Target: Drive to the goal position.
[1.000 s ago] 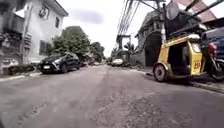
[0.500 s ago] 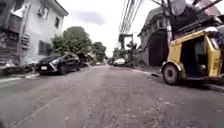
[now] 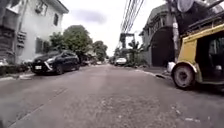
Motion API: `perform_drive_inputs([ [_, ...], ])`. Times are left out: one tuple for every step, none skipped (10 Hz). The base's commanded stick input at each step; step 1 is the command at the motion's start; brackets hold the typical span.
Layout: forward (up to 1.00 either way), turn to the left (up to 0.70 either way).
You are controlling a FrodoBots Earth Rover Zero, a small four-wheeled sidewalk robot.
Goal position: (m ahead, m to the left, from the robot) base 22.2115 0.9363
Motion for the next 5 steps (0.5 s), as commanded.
perform_drive_inputs([
  [1.00,0.00],
  [1.00,0.00],
  [1.00,0.00],
  [1.00,0.00],
  [1.00,0.00],
])
